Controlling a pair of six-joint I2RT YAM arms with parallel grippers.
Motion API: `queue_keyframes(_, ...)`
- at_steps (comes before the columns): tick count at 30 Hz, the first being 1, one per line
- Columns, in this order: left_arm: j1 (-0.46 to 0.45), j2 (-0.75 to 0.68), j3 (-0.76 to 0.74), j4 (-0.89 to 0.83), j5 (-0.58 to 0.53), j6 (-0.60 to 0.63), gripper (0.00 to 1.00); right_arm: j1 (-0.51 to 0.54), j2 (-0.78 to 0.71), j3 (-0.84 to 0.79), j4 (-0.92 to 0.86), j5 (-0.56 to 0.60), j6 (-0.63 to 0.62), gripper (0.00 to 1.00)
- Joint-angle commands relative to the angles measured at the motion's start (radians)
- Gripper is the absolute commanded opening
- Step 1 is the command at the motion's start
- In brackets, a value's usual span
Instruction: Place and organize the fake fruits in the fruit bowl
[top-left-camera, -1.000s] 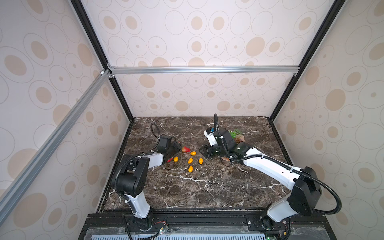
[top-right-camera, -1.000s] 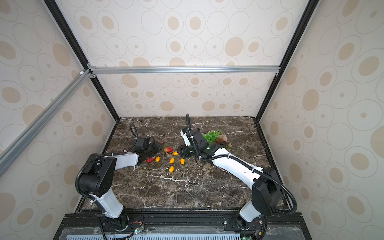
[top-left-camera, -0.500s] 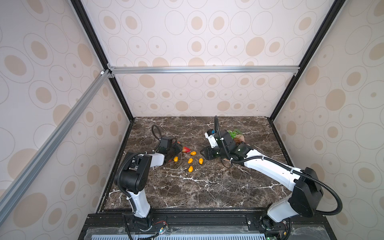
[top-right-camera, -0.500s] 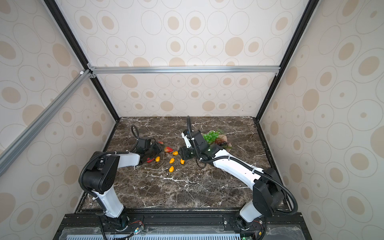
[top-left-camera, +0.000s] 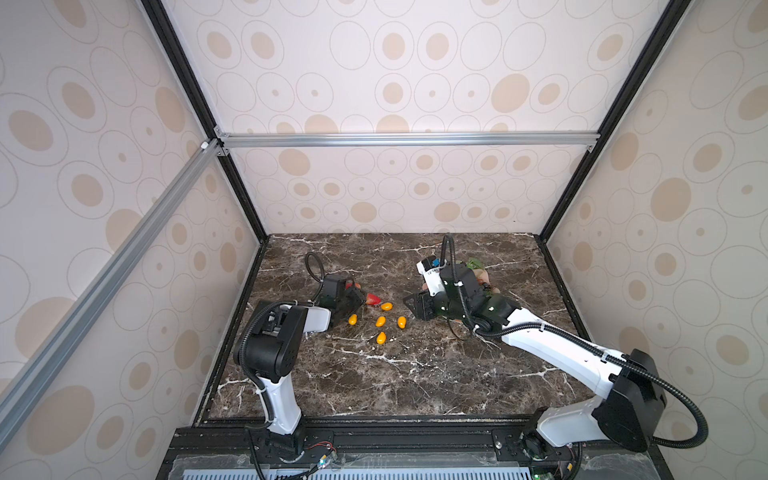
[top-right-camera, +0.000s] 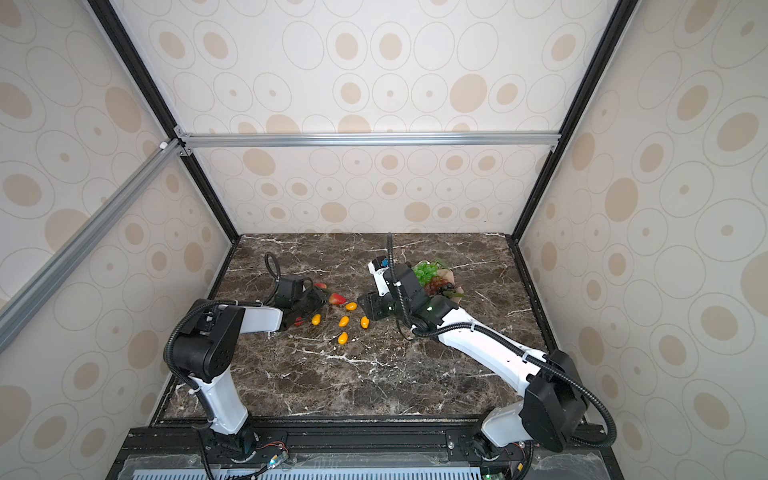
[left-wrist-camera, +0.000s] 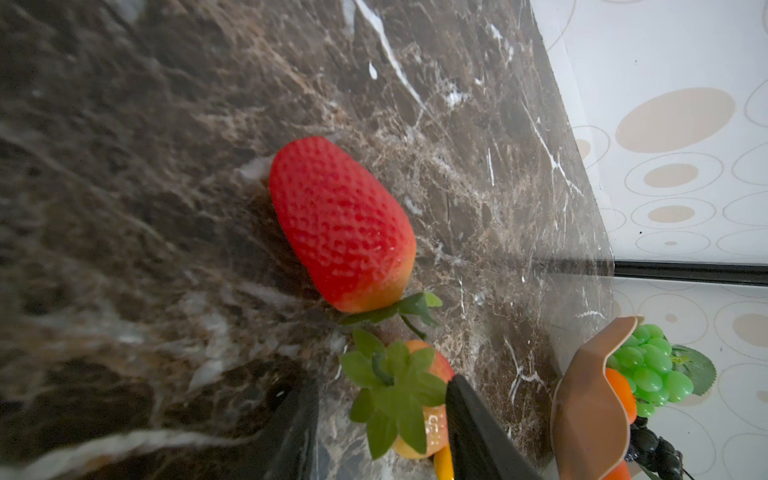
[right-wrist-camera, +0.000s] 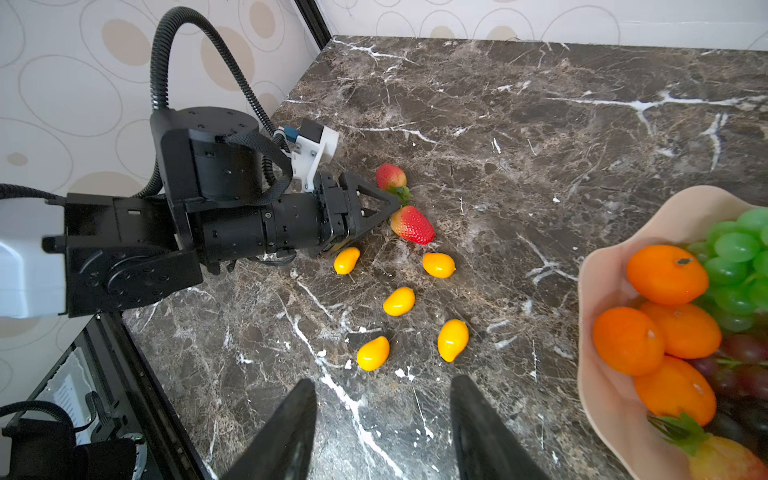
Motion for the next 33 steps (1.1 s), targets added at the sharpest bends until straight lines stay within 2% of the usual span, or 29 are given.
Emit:
queue_keyframes(1, -0.004, 0.016, 0.018, 0.024, 0.002, -0.021, 0.51, -0.004, -0.022, -0.018, 0.013, 0.014, -0.002, 0.56)
queue_keyframes(21, -0.005, 0.078, 0.066, 0.023, -0.001, -0.027, 0.46, -0.005, -0.023, -0.017, 0.004, 0.015, -0.007, 0.57)
queue_keyframes(33, -0.002, 0.089, 0.074, 0.014, -0.007, -0.027, 0.35, -0.005, -0.013, -0.003, -0.003, 0.003, -0.011, 0.57)
